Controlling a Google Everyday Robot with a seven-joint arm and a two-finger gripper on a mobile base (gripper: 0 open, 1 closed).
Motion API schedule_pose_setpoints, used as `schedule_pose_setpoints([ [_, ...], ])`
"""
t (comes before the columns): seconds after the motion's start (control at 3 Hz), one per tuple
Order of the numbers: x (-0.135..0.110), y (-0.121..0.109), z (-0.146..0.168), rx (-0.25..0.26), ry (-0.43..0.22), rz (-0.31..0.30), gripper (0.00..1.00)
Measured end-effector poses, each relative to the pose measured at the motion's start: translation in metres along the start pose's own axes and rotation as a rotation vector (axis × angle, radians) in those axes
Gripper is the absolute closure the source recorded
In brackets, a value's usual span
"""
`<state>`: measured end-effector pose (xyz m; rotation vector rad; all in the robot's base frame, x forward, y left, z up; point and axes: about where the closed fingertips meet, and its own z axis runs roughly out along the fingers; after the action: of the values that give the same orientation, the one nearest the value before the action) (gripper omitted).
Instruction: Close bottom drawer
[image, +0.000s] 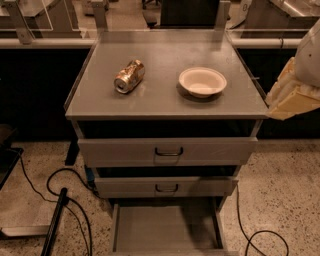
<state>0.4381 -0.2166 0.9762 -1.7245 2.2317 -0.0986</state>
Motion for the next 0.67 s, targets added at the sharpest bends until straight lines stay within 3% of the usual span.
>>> schedule_pose_setpoints([
  [0.33, 0.0000, 0.0000, 0.0000, 0.000, 0.000, 0.000, 0.88],
  [0.67, 0.0000, 0.0000, 0.0000, 0.000, 0.000, 0.000, 1.00],
])
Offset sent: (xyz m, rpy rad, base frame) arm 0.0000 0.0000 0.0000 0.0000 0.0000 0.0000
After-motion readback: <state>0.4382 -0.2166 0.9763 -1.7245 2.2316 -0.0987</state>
